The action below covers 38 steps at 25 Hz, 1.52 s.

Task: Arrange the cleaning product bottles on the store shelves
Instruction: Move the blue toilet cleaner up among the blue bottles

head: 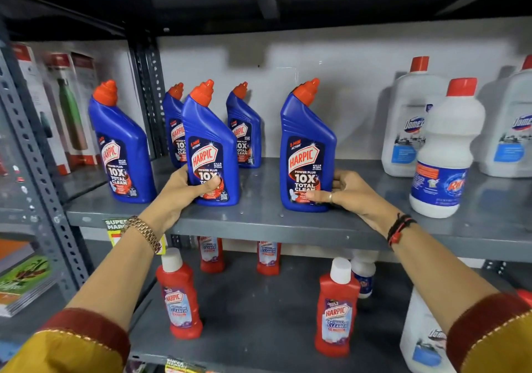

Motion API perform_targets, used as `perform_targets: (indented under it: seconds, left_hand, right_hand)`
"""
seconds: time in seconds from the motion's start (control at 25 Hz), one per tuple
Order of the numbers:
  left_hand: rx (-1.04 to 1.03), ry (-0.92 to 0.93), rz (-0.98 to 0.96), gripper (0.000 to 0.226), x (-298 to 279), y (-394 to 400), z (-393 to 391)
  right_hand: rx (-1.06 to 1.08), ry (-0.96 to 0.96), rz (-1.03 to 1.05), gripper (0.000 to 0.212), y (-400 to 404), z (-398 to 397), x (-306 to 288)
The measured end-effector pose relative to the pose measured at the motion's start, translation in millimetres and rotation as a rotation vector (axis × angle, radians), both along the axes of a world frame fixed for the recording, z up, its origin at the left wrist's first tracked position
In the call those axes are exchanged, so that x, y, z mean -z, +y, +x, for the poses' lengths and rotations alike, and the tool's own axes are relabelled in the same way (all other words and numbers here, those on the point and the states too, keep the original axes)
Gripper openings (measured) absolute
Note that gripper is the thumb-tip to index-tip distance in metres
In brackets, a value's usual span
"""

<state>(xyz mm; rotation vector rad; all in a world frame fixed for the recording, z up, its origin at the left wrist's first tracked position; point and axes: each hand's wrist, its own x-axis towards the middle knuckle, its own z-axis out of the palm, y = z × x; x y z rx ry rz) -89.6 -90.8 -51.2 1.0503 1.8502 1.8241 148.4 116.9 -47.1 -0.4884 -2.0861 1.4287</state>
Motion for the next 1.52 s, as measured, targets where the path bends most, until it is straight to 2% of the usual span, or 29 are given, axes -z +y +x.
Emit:
perform_targets:
  seconds: [0.24, 0.72, 0.88, 1.0, 1.08, 1.12, 1.16, 1.24, 1.32, 1.4, 1.52]
  left_hand:
    - [0.014, 0.009, 0.018, 0.062, 1, 1, 1]
    - [0.043, -0.005, 0.017, 0.027, -1, 0, 2]
    - [0.038, -0.012, 0.002, 0.031, -1, 0, 3]
    - [0.016, 0.024, -0.030, 0.048, -1, -3, 4]
    - [-0.082, 0.082, 0.013, 0.060, 3, -8, 10]
    - [-0.164, 0.120, 0.095, 0.064, 6, -10, 17]
    - [-0.257, 0.175, 0.205, 0.063, 12, -13, 26]
    - [-0.446, 0.339, 0.397, 0.046, 30, -19, 52]
    - [-0.511, 0.422, 0.507, 0.030, 56, -22, 83]
    - [-0.429, 0.384, 0.491, 0.030, 86, -19, 114]
    - [-0.305, 0.318, 0.371, 0.035, 133, -7, 160]
  right_hand:
    - [-0.029, 0.007, 0.008, 0.043, 0, 0, 1]
    - [-0.046, 0.006, 0.011, 0.036, -2, 1, 2]
    - [-0.031, 0.013, 0.001, 0.039, -5, 2, 1]
    - [-0.043, 0.004, -0.001, 0.040, -7, 5, 1]
    - [-0.056, -0.018, 0.013, 0.049, -12, 10, -1]
    - [-0.049, -0.006, 0.030, 0.054, -15, 13, -2]
    - [-0.026, 0.030, 0.052, 0.059, -18, 18, -2]
    - [0.082, 0.160, 0.113, 0.059, -28, 37, 1]
    - [0.207, 0.321, 0.160, 0.048, -40, 70, 15]
    - [0.299, 0.406, 0.175, 0.032, -49, 110, 43]
    - [0.415, 0.369, 0.080, 0.021, -47, 177, 97]
